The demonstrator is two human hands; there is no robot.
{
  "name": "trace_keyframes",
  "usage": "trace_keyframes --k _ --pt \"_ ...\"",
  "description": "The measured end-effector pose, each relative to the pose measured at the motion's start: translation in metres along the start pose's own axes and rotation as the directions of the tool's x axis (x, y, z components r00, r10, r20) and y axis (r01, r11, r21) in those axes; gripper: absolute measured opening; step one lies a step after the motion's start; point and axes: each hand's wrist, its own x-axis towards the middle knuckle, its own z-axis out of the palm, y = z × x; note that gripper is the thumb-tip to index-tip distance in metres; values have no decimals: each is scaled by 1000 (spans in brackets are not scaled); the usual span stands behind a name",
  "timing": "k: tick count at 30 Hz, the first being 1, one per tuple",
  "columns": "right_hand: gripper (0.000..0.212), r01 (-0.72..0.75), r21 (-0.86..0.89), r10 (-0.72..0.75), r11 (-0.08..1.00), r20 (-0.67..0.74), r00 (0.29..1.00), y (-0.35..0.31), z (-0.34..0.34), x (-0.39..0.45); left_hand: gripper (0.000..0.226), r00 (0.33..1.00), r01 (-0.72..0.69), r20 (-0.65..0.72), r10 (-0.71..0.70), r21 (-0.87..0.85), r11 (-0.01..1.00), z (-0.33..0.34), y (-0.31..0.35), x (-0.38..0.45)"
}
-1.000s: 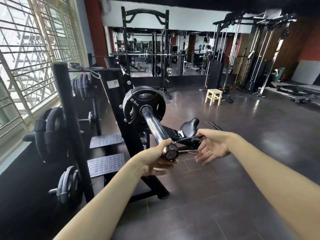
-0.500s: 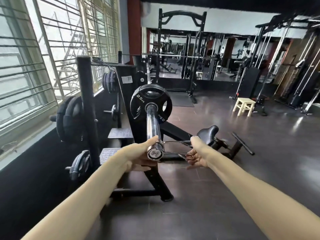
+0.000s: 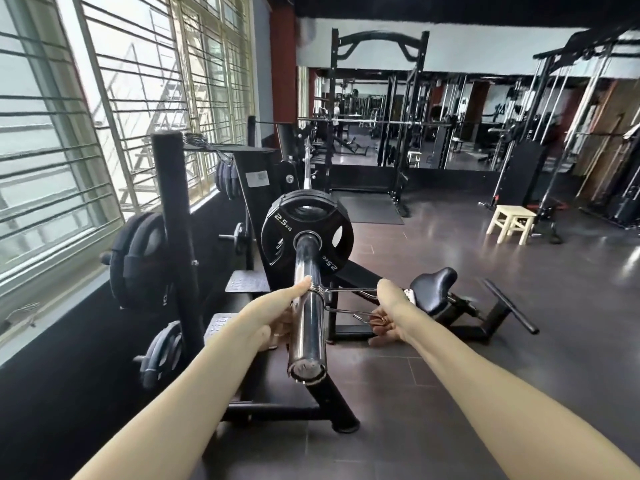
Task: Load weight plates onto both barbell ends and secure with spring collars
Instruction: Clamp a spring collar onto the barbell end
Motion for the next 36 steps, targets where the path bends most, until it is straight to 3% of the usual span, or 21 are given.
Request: trace_keyframes --k 5,13,23,31,36 --pt "35 27 9 -26 1000 -30 999 -31 7 46 44 999 -30 11 30 -17 999 -3 30 47" --pt "32 3 22 -2 1000 -49 999 -72 19 98 32 994 42 99 -38 -40 998 -17 73 100" --pt "29 24 -11 -25 1000 -72 997 -93 26 113 41 1000 26 1 -26 -202 979 -6 82 126" --pt "29 2 -17 -3 1000 -71 997 -110 30 126 33 992 120 -7 -127 -276 954 -10 97 157" --pt "44 -57 -2 57 998 22 998 -108 23 128 38 998 63 0 -67 -313 948 1 87 154"
